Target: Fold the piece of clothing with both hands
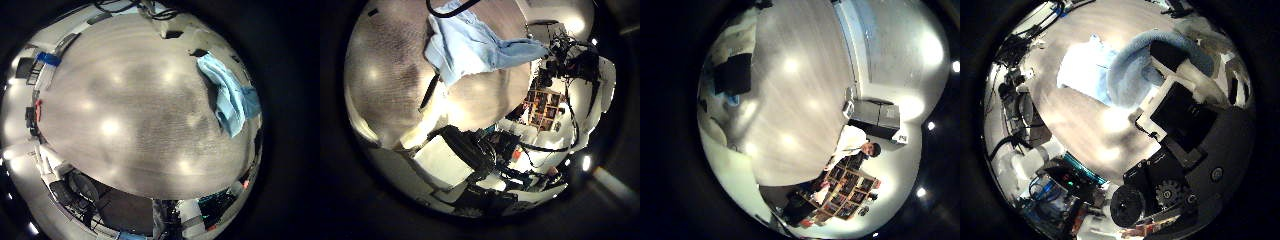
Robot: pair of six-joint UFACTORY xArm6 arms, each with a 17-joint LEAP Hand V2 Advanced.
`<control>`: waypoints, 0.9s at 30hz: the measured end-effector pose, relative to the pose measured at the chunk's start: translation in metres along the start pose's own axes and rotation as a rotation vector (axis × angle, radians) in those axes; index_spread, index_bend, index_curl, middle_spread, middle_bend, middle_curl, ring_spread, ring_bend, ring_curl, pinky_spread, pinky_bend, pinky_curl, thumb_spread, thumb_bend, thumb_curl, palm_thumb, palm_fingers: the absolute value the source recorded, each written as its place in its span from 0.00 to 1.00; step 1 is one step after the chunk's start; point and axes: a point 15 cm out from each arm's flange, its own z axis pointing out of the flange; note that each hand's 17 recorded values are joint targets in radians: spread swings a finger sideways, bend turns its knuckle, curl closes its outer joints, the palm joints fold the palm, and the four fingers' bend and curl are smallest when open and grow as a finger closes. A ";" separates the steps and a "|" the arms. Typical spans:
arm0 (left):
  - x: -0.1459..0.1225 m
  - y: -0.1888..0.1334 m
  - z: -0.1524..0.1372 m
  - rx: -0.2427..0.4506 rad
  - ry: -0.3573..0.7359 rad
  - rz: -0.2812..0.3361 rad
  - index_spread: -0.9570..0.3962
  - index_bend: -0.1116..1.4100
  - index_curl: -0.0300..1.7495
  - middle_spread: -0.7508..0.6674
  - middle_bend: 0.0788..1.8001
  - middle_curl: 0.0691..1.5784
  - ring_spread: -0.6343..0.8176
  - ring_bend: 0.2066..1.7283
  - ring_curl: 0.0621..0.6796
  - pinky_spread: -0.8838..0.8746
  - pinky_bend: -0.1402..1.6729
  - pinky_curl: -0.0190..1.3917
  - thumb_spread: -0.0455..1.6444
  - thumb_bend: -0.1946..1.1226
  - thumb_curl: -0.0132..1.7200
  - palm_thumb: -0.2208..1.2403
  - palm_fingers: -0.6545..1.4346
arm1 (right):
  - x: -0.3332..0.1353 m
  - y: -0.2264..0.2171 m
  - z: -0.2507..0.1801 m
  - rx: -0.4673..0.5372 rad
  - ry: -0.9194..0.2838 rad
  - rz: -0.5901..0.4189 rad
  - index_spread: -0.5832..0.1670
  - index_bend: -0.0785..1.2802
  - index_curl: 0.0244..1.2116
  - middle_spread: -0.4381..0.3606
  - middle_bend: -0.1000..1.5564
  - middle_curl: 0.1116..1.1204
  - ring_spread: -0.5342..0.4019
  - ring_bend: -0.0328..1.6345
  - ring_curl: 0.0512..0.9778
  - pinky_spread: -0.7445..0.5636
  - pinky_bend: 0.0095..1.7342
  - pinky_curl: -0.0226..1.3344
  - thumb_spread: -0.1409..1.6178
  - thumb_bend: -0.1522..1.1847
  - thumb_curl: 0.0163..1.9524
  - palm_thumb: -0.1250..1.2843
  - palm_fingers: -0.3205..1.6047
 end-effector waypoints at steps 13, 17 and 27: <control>-0.056 0.044 -0.004 -0.002 0.009 -0.121 0.66 0.20 0.29 0.62 0.05 0.16 0.62 0.26 0.25 0.66 0.20 0.29 0.72 0.13 0.24 0.52 0.44 | -0.069 -0.096 0.004 0.258 -0.027 -0.108 0.46 0.87 0.66 0.40 0.85 0.65 0.34 0.82 0.78 0.38 0.67 0.69 0.65 0.08 0.48 0.68 0.75; -0.057 0.059 -0.002 -0.004 0.017 -0.142 0.66 0.20 0.29 0.62 0.06 0.16 0.62 0.26 0.25 0.66 0.20 0.29 0.72 0.13 0.24 0.52 0.43 | -0.092 -0.100 0.017 0.241 -0.100 -0.122 0.39 0.70 0.61 0.35 0.78 0.59 0.32 0.80 0.71 0.28 0.63 0.63 0.69 0.09 0.44 0.61 0.67; -0.049 0.082 0.000 -0.001 0.015 -0.158 0.66 0.20 0.29 0.62 0.06 0.16 0.63 0.26 0.24 0.66 0.21 0.29 0.72 0.14 0.24 0.53 0.43 | -0.105 -0.095 0.005 0.267 -0.298 -0.136 0.18 0.20 0.35 0.29 0.38 0.35 0.27 0.68 0.52 0.23 0.74 0.54 0.73 0.13 0.39 0.72 0.20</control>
